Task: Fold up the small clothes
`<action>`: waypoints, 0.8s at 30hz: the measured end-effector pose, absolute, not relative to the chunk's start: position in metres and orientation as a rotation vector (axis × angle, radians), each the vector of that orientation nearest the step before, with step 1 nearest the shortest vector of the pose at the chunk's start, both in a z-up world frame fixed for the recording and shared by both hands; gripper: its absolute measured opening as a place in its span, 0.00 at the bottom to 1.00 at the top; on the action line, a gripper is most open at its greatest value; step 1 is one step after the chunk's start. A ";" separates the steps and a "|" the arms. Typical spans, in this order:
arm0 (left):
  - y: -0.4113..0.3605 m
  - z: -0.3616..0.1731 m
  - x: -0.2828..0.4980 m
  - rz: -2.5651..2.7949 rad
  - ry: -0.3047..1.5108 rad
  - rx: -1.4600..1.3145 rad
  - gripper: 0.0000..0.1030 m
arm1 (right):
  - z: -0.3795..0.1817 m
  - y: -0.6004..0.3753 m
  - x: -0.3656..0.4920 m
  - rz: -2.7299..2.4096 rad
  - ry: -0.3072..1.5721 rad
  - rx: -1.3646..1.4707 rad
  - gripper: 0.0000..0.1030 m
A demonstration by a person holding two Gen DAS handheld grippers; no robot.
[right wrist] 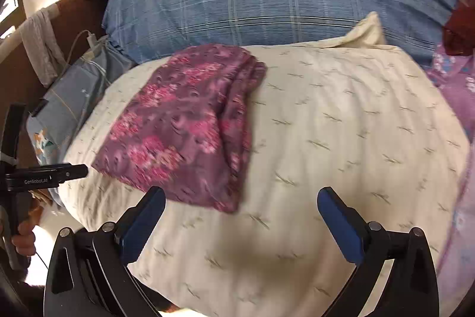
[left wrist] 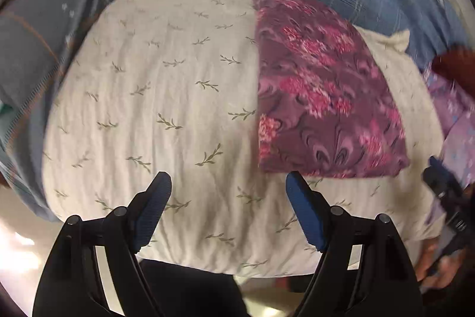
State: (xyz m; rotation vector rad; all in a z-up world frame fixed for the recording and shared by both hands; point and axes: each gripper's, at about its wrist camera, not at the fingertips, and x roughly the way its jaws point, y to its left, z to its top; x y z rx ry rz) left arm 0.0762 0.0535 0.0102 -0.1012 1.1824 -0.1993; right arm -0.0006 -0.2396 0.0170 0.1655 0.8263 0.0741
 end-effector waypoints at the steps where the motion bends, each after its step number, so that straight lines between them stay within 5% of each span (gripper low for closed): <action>1: 0.056 0.007 0.080 -0.213 1.204 -0.148 0.77 | 0.015 -0.237 0.007 0.100 0.829 0.176 0.98; 3: 0.058 0.002 0.084 -0.239 1.235 -0.225 0.77 | 0.008 -0.231 0.024 0.135 0.848 0.192 0.95; 7: 0.054 -0.014 0.094 -0.293 1.314 -0.398 0.78 | -0.013 -0.221 0.051 0.208 0.920 0.242 0.64; 9: 0.045 -0.019 0.099 -0.306 1.336 -0.439 0.78 | -0.019 -0.217 0.057 0.203 0.925 0.228 0.60; 11: 0.033 -0.021 0.107 -0.315 1.356 -0.449 0.78 | -0.016 -0.219 0.057 0.210 0.914 0.236 0.18; 13: 0.023 -0.018 0.109 -0.337 1.355 -0.470 0.78 | -0.003 -0.228 0.053 0.241 0.889 0.269 0.10; 19: 0.014 -0.028 0.118 -0.314 1.360 -0.447 0.78 | -0.022 -0.246 0.048 0.216 0.954 0.291 0.10; 24: 0.026 -0.009 0.115 -0.415 1.354 -0.498 0.77 | -0.002 -0.256 0.046 0.251 0.898 0.398 0.21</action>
